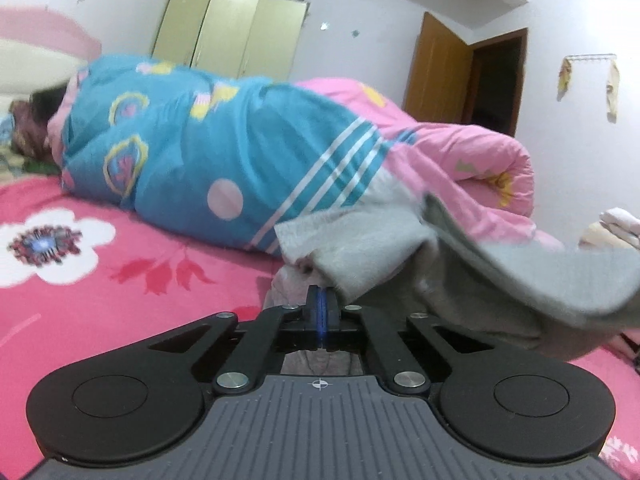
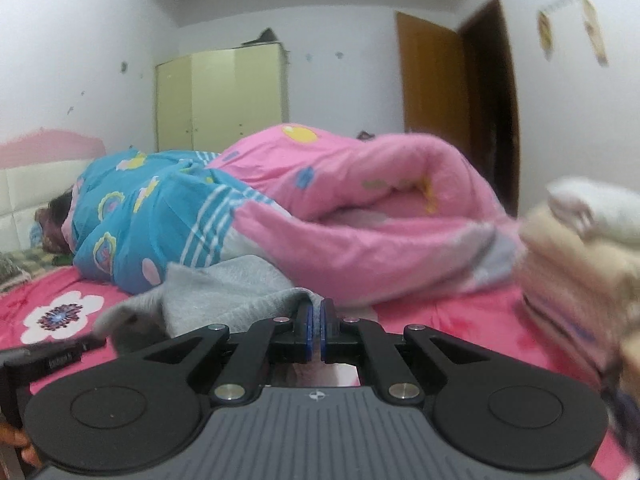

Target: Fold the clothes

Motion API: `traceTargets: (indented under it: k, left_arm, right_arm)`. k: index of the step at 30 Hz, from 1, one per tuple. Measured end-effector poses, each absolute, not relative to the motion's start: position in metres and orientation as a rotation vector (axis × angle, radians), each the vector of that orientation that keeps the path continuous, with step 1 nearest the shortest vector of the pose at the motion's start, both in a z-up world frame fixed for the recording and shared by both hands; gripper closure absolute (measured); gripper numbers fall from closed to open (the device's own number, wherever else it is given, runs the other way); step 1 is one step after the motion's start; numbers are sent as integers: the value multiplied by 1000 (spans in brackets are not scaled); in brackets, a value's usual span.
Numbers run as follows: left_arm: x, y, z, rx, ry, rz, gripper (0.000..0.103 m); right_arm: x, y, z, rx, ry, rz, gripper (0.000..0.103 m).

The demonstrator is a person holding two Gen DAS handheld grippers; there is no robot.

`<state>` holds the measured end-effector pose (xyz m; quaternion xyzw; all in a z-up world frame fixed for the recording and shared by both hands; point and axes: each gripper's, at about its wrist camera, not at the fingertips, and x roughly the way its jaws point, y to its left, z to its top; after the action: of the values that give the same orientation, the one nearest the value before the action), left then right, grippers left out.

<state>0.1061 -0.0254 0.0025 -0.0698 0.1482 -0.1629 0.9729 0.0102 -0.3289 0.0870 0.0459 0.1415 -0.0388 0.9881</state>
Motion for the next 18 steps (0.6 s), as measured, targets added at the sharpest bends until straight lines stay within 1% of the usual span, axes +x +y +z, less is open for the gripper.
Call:
traceTargets:
  k: [3,9,13,15,16,17,18]
  left_arm:
    - [94,-29,5,-78,298,-344,103]
    - [92,-35,-12,20,356,-368,103]
    - [99,-36,-27,30,382,-379,99]
    - [104,-34,-32,25,392,-389,94]
    - [107,-32,-35,19,395,-392,85]
    - [110,-30,-37,7,395,-393,69]
    - [113,-27,-38,-7,393,-394,61]
  right_arm:
    - [-10,-339,69,157,317,-85,101]
    - [-27,-354,18,242,459,-133,101]
    - [-30,-357,-6,228,582,-170,100]
    - [-35,-360,-3,215,606,-183,98]
    - [-39,-362,-1,207,614,-188,97]
    - [-43,-363,6,196,596,-185,92]
    - [-47,-363,16,185,566,-185,87]
